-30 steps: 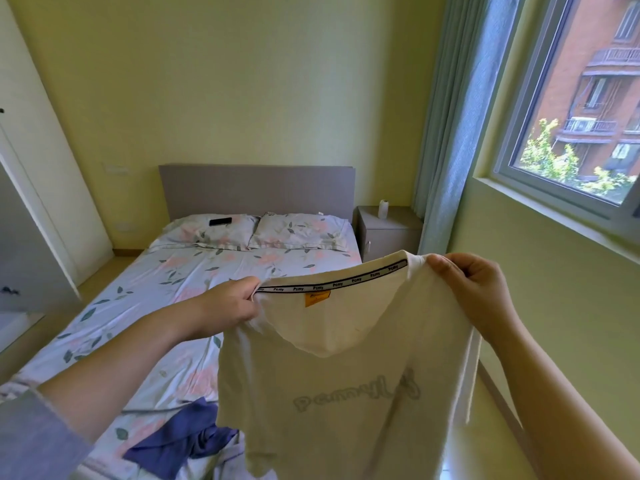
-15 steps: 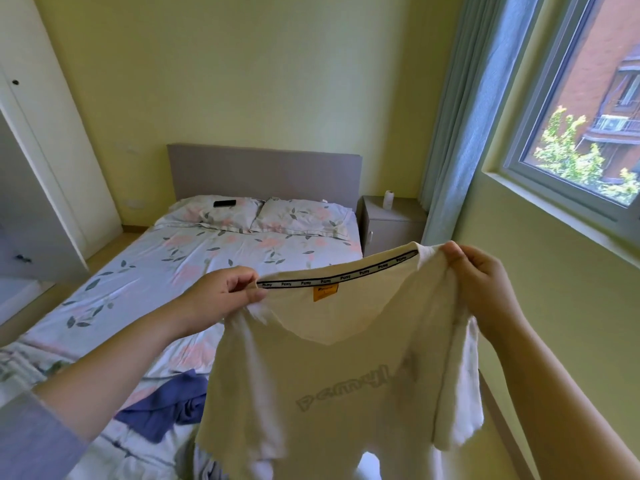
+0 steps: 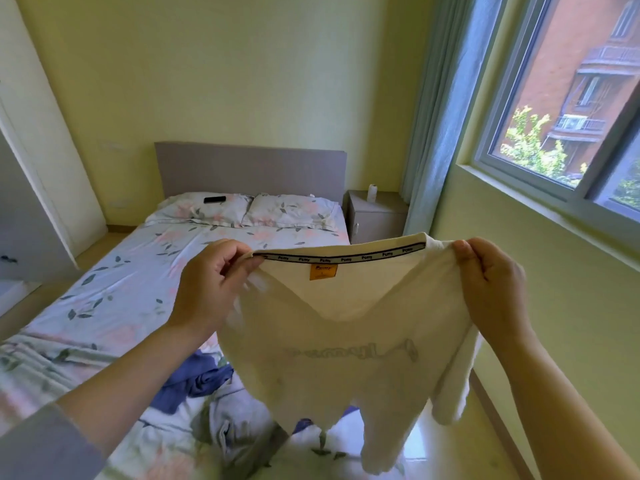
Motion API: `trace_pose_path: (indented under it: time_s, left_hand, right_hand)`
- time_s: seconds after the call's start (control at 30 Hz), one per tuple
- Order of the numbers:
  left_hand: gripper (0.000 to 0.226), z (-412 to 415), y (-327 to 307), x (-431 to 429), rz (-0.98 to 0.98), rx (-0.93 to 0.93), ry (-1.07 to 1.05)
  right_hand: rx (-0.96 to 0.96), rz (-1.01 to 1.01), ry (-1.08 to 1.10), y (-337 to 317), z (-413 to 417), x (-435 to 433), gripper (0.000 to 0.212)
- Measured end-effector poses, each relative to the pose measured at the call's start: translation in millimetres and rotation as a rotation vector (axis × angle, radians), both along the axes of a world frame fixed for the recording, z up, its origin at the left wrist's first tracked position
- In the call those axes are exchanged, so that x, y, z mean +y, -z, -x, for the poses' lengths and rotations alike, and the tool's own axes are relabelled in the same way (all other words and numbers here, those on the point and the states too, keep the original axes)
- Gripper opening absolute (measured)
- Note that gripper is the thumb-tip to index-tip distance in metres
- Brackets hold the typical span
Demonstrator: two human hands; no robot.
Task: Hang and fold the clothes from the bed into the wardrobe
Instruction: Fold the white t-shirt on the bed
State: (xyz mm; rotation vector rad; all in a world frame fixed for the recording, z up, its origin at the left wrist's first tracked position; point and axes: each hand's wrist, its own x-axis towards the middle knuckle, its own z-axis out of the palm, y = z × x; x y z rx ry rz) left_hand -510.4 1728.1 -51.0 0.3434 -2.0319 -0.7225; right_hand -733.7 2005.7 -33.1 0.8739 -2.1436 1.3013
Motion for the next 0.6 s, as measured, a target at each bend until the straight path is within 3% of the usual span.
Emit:
trace_pose_path:
  time_s: [0.13,0.33,0.6]
  left_hand:
    - [0.025,-45,8,16,0.074,-0.085,0.035]
    - [0.025,-87,16,43,-0.012,-0.102,0.015]
    - [0.031,-115,13,34,-0.127,-0.193,0.153]
  right_hand:
    - [-0.035,-0.011,0.063,16,-47,14,0.043]
    - [-0.104,0.062,0.039,25,-102,32,0.041]
    - [-0.074,-0.037,0.029,30,-109,48,0.04]
